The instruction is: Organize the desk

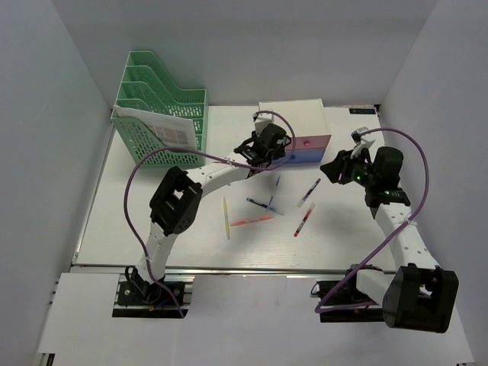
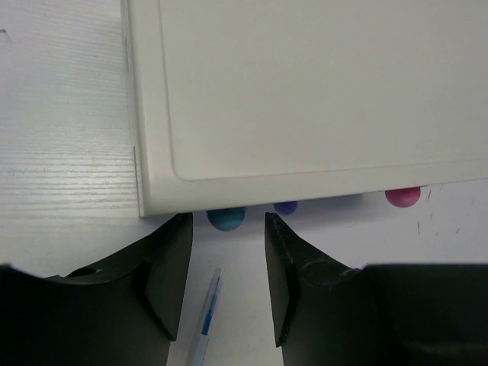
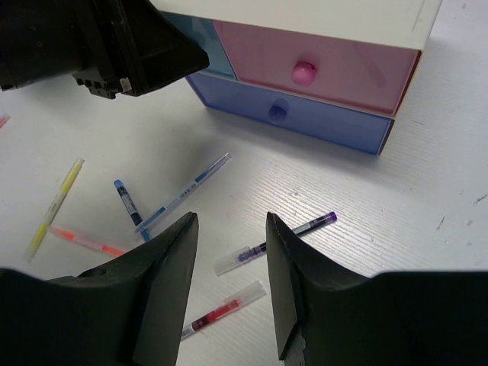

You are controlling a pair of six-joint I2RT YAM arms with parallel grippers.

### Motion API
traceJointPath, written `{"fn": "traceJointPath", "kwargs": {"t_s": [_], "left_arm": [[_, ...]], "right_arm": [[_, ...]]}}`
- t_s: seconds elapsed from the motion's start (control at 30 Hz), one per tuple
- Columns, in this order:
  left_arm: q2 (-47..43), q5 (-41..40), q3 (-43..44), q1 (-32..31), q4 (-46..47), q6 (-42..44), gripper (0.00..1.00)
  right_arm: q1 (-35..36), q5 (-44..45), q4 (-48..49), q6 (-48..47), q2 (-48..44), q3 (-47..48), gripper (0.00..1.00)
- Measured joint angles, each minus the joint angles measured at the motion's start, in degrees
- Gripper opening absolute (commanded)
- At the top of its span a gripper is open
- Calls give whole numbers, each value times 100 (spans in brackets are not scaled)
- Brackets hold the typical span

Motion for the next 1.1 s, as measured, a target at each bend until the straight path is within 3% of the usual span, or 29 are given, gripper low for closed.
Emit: {"fn": "traceJointPath", "kwargs": {"t_s": [0.43, 0.73, 0.83, 0.93, 1.1], "left_arm": [[273, -205, 122, -4, 76, -59, 44], [273, -361, 120, -17, 225, -59, 46], [273, -411, 120, -20, 238, -59, 38], [273, -468, 120, -28, 278, -48, 25], [273, -503, 4, -31, 461, -39, 15]], "right_arm": [[-146, -111, 9, 70, -31, -9, 47], [-262, -166, 24, 94, -33, -9, 47], [-297, -186, 33, 105, -33, -9, 47], [-339, -225, 39, 107, -33, -11, 47], [-411, -271, 42, 116, -33, -11, 47]]}}
